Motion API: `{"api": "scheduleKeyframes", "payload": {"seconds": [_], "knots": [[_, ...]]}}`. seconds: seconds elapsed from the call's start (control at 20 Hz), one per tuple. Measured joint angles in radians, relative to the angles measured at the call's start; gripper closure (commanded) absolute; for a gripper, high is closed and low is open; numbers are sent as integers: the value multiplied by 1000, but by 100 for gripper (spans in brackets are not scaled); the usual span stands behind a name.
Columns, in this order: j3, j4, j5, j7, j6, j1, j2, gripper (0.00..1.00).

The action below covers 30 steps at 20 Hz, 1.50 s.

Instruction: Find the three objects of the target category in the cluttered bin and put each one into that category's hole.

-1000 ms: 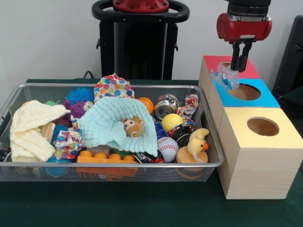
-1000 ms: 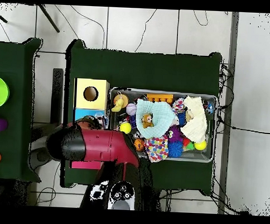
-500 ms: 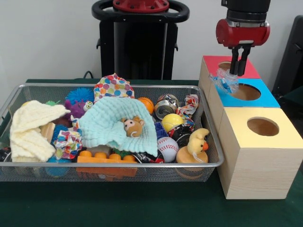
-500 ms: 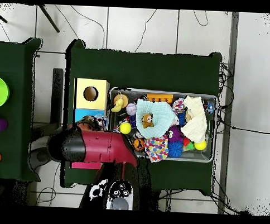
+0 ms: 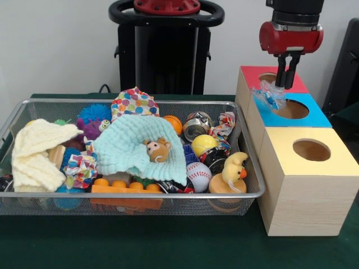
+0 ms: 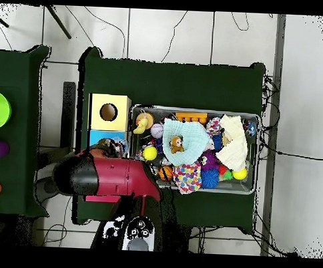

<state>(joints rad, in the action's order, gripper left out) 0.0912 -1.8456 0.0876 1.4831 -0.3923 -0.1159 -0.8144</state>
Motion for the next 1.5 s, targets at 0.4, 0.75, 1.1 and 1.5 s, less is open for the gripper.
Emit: {"api": "scheduleKeyframes", "payload": {"seconds": [0.4, 0.75, 1.1, 1.5], "knots": [[13, 0, 1, 10, 0, -11, 0, 100], [21, 0, 2, 10, 0, -21, 0, 100], [32, 0, 7, 10, 0, -35, 0, 100], [50, 0, 15, 13, 0, -59, 0, 100]]}}
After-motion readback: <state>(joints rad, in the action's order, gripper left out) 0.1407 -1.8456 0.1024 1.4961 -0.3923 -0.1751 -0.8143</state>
